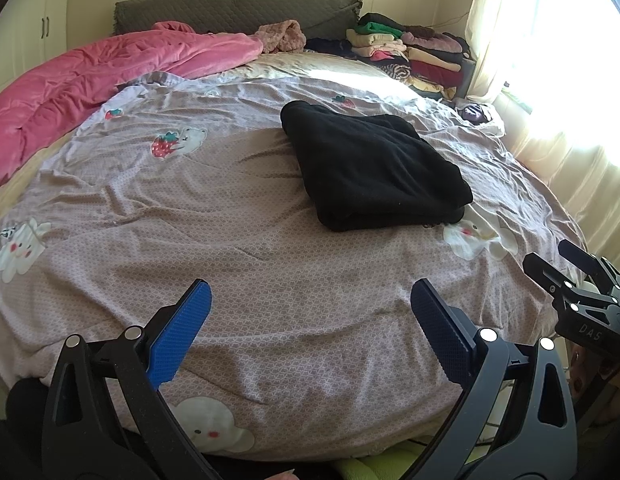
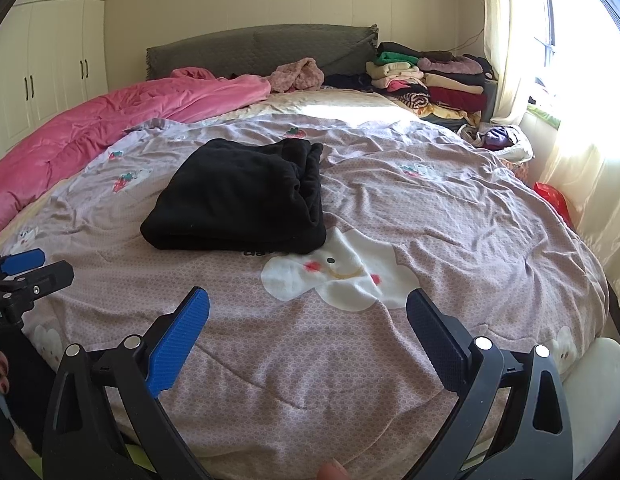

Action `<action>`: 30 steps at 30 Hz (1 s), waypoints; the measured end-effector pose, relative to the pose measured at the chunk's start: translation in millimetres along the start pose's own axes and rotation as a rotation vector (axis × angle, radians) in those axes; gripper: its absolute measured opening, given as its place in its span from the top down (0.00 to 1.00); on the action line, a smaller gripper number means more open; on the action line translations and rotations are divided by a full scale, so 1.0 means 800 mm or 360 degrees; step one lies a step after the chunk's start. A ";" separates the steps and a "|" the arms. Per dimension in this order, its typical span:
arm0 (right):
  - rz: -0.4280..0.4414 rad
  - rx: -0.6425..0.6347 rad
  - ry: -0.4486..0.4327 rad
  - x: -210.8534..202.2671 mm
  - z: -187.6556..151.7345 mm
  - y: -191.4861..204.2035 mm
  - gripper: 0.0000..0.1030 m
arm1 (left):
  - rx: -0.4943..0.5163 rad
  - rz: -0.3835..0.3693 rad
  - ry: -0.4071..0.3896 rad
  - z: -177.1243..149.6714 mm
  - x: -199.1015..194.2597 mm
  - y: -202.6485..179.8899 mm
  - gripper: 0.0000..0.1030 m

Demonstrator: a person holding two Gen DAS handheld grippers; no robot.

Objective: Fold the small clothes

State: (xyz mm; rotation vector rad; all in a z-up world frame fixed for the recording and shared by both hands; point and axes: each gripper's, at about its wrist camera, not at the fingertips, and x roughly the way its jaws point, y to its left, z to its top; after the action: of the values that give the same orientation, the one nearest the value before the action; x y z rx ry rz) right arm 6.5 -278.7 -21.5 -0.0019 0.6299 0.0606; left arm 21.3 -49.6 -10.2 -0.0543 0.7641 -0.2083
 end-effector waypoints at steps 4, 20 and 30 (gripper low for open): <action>-0.0003 0.0001 -0.0002 0.000 0.000 -0.001 0.04 | 0.0002 -0.0001 0.0002 0.000 0.000 0.000 0.09; -0.0009 0.0007 0.0003 0.000 0.000 -0.004 0.04 | 0.0007 0.0005 0.0001 0.008 -0.002 0.004 0.09; -0.0021 0.0011 0.0012 0.000 -0.005 -0.005 0.04 | 0.0010 0.0066 0.0006 0.003 0.003 0.010 0.09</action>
State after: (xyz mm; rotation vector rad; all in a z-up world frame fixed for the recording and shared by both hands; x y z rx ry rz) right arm 4.2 -283.1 -24.7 0.0007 0.6379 0.0457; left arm 26.3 -42.3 -11.1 -0.0320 0.7673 -0.1715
